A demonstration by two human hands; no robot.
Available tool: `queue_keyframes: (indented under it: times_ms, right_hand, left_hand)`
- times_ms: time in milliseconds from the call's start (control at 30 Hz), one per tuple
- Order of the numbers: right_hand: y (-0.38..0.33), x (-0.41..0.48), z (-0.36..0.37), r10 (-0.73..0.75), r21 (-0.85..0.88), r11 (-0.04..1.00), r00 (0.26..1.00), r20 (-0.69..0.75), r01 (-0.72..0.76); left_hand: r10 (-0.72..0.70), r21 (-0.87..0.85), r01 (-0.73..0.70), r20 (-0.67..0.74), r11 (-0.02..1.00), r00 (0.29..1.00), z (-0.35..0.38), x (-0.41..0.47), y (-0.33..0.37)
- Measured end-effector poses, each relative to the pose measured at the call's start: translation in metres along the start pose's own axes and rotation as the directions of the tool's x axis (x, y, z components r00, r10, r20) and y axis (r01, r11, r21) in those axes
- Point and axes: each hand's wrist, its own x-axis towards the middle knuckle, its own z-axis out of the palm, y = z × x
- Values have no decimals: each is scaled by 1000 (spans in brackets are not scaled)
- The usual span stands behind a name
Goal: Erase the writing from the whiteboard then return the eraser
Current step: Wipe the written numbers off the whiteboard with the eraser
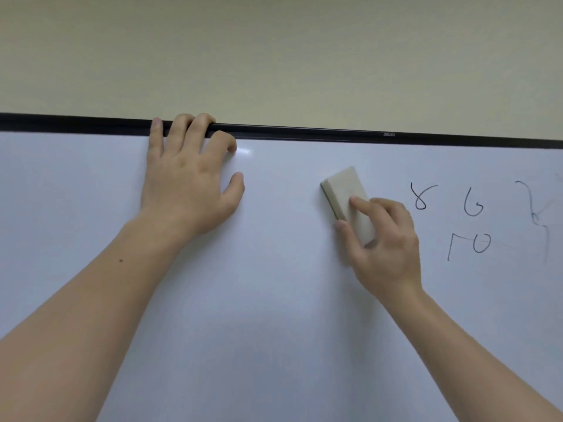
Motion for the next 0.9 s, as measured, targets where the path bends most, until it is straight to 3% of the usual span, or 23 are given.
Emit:
queue_keyframes:
  times_ms: [167, 467, 633, 733, 833, 900]
  right_hand:
    - [-17, -53, 3, -373, 30, 926, 907, 197, 375]
    - [3, -58, -16, -452, -43, 870, 829, 330, 491]
    - [56, -29, -42, -291, -121, 939, 931, 220, 322]
    - [80, -3, -53, -103, -141, 983, 987, 125, 120]
    - [100, 26, -57, 107, -114, 988, 994, 12, -105]
    - [107, 42, -58, 179, -89, 979, 983, -30, -181]
  left_hand:
    - [-18, -7, 18, -6, 1000, 1000, 2, 2, 6]
    - [76, -14, -75, 97, 997, 992, 9, 11, 32]
    - [119, -23, -116, 147, 993, 982, 22, 19, 72]
    - [118, 1, -119, 148, 993, 982, 32, 28, 91]
    - [100, 30, -105, 148, 994, 984, 41, 37, 108]
    - [93, 37, -99, 145, 994, 985, 47, 44, 121]
